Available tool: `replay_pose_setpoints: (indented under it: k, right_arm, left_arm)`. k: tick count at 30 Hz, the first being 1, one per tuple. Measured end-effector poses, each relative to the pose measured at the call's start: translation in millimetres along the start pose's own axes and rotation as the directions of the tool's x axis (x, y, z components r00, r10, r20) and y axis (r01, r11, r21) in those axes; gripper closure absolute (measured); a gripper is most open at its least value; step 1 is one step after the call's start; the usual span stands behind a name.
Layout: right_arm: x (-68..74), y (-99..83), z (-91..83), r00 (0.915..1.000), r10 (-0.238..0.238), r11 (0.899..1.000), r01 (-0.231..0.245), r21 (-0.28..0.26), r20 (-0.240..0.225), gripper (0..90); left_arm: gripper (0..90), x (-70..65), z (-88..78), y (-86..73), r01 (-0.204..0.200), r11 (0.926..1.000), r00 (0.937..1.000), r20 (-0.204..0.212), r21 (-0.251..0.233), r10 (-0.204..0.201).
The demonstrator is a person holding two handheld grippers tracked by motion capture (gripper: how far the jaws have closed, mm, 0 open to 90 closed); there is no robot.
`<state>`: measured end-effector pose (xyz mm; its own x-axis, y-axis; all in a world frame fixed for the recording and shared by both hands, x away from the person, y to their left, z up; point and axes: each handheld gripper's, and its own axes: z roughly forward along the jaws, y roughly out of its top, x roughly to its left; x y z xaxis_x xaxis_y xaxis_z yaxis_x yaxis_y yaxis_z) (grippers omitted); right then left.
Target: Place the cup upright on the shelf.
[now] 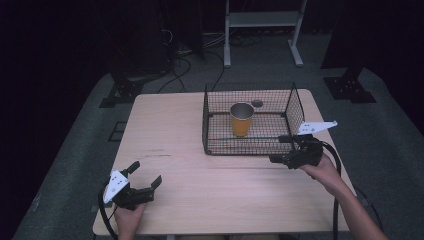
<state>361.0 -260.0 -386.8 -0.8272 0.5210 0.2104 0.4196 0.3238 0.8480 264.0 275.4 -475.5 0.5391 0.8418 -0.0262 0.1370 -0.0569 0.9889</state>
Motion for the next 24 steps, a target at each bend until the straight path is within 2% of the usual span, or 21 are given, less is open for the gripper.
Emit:
replay_pose_setpoints:
  k: [24]
  right_arm:
    - [-2.7, -25.1, -14.1, 0.9989, 0.038, 0.999, -0.037, -0.011, 0.027, 5.3]
  left_arm:
    - [2.3, -0.1, 0.0, 0.1, -0.003, 1.0, 1.0, -0.003, 0.002, 0.003]
